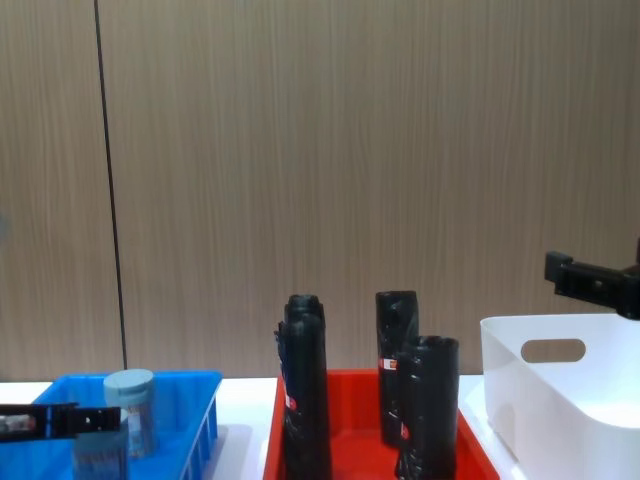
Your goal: Pick the cotton swabs from the blue box and place them into the white box.
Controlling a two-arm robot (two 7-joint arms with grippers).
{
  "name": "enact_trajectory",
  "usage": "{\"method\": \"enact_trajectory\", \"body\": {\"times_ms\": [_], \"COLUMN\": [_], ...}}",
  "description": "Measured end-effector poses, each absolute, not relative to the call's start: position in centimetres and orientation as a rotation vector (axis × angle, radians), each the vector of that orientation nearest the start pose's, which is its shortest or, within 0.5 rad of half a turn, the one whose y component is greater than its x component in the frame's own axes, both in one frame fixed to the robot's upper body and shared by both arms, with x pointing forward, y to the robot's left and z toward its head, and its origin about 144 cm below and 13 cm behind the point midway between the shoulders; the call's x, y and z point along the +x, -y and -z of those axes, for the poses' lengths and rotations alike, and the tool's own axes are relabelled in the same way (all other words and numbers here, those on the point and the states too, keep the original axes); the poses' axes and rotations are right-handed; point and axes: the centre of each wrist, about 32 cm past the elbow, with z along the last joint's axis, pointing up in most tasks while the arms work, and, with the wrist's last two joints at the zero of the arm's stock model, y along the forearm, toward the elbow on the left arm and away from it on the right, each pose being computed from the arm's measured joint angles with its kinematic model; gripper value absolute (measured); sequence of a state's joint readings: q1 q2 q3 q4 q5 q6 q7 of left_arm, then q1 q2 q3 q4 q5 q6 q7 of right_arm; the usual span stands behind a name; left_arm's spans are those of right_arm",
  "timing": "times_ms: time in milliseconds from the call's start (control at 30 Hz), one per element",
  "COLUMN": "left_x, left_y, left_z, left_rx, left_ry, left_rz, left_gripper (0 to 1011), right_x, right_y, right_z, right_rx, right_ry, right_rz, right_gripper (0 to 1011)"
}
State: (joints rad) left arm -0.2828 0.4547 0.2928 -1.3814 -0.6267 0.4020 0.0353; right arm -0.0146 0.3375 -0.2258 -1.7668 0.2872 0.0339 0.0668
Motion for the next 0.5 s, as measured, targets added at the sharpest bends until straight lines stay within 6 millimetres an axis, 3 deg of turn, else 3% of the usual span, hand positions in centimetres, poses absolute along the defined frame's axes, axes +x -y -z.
{"method": "enact_trajectory", "body": {"times_ms": [500], "left_x": [55.3], "left_y": [-30.1], "left_z": [-116.3], "left_rx": [0.297], "left_ry": [-0.418], "left_rz": [-1.336], "left_gripper": [1004], "right_x": [44.3], "right_y": [23.7], "right_z": [-118.9], "right_rx": [0.026], "right_ry": [0.075], "right_rz": [1.230], "right_gripper": [1001]}}
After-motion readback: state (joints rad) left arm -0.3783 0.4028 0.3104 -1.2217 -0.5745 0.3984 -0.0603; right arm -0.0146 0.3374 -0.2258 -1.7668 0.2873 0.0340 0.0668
